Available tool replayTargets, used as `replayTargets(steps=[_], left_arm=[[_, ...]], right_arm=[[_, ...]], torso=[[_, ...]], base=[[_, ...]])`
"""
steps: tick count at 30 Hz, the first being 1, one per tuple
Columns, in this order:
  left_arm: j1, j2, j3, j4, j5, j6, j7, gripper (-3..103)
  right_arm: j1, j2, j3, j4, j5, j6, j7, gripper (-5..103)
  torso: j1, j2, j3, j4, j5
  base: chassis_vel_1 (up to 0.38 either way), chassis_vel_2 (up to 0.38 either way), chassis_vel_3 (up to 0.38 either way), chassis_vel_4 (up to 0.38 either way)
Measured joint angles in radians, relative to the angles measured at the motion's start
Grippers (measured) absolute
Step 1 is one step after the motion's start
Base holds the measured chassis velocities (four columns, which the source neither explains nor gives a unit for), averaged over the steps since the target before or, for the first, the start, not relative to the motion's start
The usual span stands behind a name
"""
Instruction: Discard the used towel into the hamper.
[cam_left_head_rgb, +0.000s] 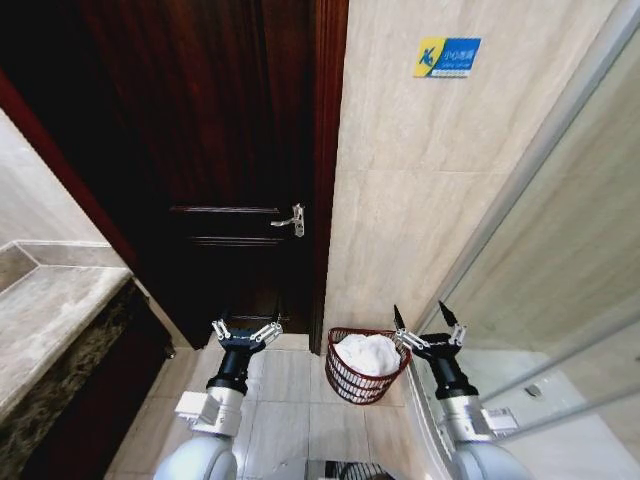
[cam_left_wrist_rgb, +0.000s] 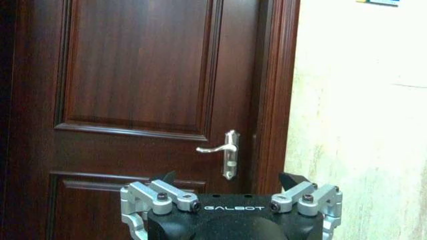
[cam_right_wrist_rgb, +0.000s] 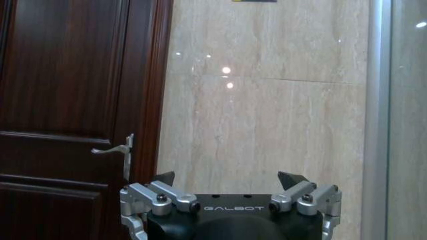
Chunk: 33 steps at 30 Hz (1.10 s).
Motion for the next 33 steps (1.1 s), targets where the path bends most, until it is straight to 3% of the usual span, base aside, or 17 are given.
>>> replayTargets(steps=[33], left_arm=[[0.000,0.000,0.000,0.000,0.000,0.000,0.000,100]], right_arm=[[0.000,0.000,0.000,0.000,0.000,0.000,0.000,100]], torso=[[0.000,0.000,0.000,0.0001,-0.0001]], base=[[0.004,0.005,-0.006,-0.007]])
